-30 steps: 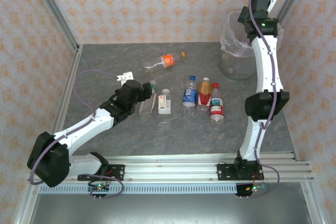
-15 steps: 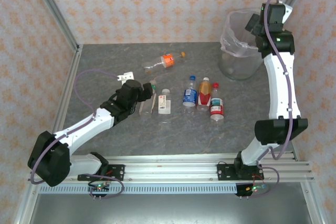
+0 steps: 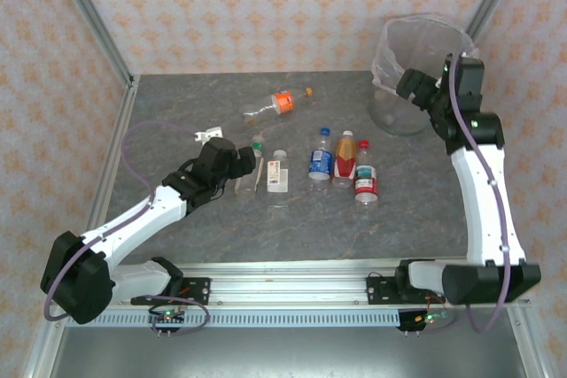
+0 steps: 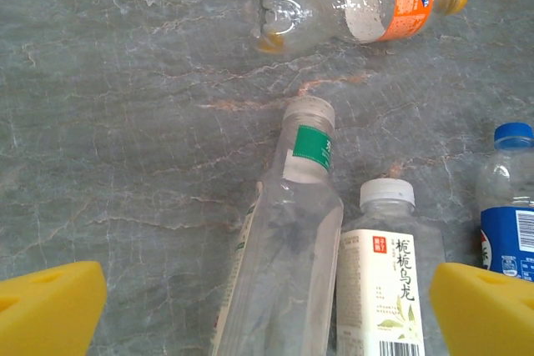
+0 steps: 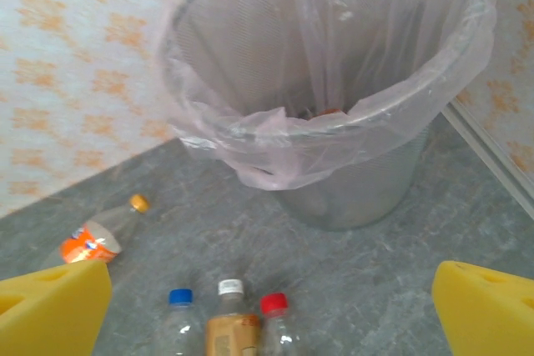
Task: Put the plastic bottles in the bin
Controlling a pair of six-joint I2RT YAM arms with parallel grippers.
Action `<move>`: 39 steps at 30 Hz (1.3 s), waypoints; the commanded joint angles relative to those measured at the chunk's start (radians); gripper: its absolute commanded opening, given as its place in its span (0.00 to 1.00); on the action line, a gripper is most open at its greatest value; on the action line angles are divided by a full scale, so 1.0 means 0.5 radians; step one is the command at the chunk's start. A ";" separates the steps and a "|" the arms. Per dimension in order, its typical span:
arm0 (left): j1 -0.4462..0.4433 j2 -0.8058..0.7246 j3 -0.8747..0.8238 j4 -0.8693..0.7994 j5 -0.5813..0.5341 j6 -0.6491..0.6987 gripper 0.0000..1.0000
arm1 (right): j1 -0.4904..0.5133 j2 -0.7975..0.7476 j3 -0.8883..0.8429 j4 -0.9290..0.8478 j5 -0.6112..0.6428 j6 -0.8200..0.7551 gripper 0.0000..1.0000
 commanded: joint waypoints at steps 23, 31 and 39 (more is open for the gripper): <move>0.008 0.380 0.195 -0.253 0.221 0.082 1.00 | -0.007 -0.725 -0.861 0.417 0.125 0.041 0.99; 0.004 0.583 0.306 -0.273 0.225 0.117 1.00 | -0.007 -0.627 -0.876 0.313 -0.152 0.107 0.99; -0.004 0.747 0.374 -0.346 0.198 0.120 1.00 | -0.007 -0.590 -0.914 0.309 0.194 0.178 0.99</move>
